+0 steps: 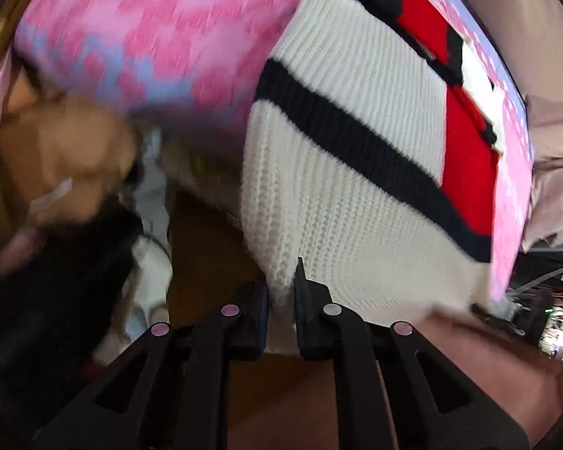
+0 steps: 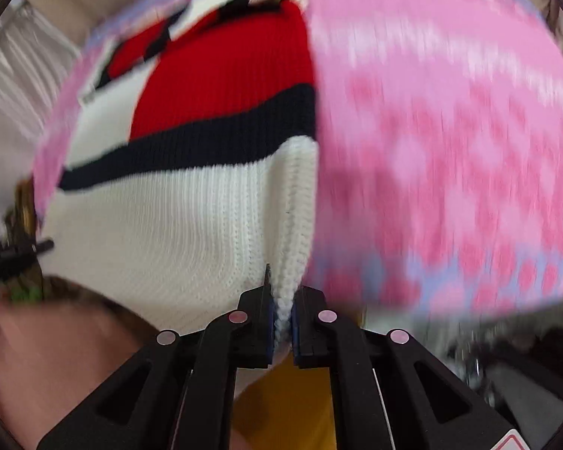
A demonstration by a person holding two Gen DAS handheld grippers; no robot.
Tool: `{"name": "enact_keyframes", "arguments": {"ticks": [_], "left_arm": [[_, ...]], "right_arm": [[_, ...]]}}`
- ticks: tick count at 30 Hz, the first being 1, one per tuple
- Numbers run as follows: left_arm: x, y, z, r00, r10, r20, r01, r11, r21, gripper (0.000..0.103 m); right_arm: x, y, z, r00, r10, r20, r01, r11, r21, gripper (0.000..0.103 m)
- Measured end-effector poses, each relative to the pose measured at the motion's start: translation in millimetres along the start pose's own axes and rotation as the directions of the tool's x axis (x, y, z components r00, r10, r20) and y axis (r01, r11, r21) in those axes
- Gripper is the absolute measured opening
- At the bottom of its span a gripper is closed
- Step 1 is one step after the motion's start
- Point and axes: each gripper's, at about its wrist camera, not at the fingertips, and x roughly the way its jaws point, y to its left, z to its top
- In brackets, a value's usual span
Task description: Fold small clothes
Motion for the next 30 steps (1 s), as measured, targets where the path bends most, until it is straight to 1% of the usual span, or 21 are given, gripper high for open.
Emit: {"name": "enact_keyframes", "arguments": {"ticks": [2,4,6,8,11,12,13,14,16,17,18,19,20,21,22,23,24,26,27,28,30], "left_arm": [[-26,-8,3,0.999,-0.011,0.047,0.009,0.999,0.034,0.011],[-53,-31,38,0.987,-0.047,0.156,0.033,0.996,0.088,0.011],[-63,-52,76,0.963,-0.088,0.256,0.05,0.987,0.154,0.011],[-60,-74,130,0.925,-0.085,0.37,0.014,0.982,0.19,0.011],[-38,-89,194,0.902,-0.096,0.422,0.021,0.984,0.179,0.017],[-21,-93,219,0.889,-0.083,0.451,0.017,0.989,0.148,0.027],[-8,-92,233,0.888,-0.056,0.457,0.007,0.994,0.108,0.033],[1,-89,242,0.891,-0.03,0.453,0.002,0.998,0.062,0.04],[13,-85,258,0.891,-0.021,0.454,0.031,0.999,-0.015,0.04],[11,-83,257,0.882,-0.034,0.47,0.048,0.999,-0.018,0.046],[3,-82,248,0.86,-0.052,0.507,0.062,0.998,-0.002,0.061],[-6,-82,240,0.837,-0.053,0.545,0.052,0.998,0.018,0.067],[-14,-82,235,0.816,-0.057,0.576,0.039,0.998,0.044,0.075],[-24,-87,222,0.784,-0.066,0.618,0.003,0.995,0.103,0.084],[-26,-91,218,0.768,-0.058,0.638,-0.044,0.989,0.143,0.087],[-26,-96,215,0.763,-0.043,0.644,-0.094,0.98,0.176,0.088],[-21,-102,213,0.775,-0.029,0.631,-0.145,0.964,0.223,0.088],[-6,-112,215,0.794,0.012,0.608,-0.224,0.935,0.274,0.088],[-1,-115,217,0.795,0.032,0.606,-0.247,0.929,0.275,0.088],[5,-118,223,0.797,0.045,0.602,-0.258,0.927,0.272,0.088],[12,-117,232,0.806,0.049,0.59,-0.234,0.942,0.241,0.087]], "right_arm": [[-5,4,-20,0.996,0.06,-0.061,-0.06,0.998,0.006,0.006],[-33,12,-2,0.991,0.135,0.021,-0.135,0.991,0.01,0.006],[-56,13,33,0.967,0.207,0.149,-0.213,0.977,0.027,0.006],[-67,11,83,0.916,0.262,0.303,-0.288,0.957,0.042,0.006],[-49,-15,151,0.83,0.319,0.458,-0.403,0.91,0.096,0.007],[-32,-27,177,0.809,0.325,0.489,-0.447,0.881,0.153,0.007],[-20,-39,189,0.806,0.308,0.506,-0.457,0.866,0.202,0.009],[-9,-45,202,0.797,0.284,0.533,-0.471,0.844,0.255,0.016],[-5,-61,209,0.764,0.215,0.609,-0.504,0.788,0.354,0.016],[-9,-66,199,0.721,0.207,0.661,-0.554,0.745,0.371,0.016],[-17,-69,191,0.685,0.197,0.702,-0.586,0.721,0.369,0.022],[-26,-69,184,0.67,0.18,0.72,-0.582,0.73,0.359,0.029],[-36,-66,178,0.674,0.146,0.724,-0.54,0.766,0.349,0.045],[-48,-53,171,0.697,0.096,0.711,-0.438,0.841,0.316,0.05],[-55,-37,167,0.717,0.062,0.694,-0.34,0.901,0.27,0.05],[-58,-37,157,0.732,0.043,0.68,-0.266,0.937,0.226,0.051],[-56,-18,152,0.752,0.021,0.659,-0.167,0.973,0.159,0.054],[-41,7,147,0.784,-0.015,0.621,-0.04,0.996,0.075,0.058],[-32,9,149,0.796,-0.032,0.605,0.002,0.999,0.051,0.06],[-32,9,149,0.796,-0.032,0.605,0.002,0.999,0.051,0.06],[-10,8,149,0.81,-0.098,0.578,0.087,0.995,0.046,0.06]]}}
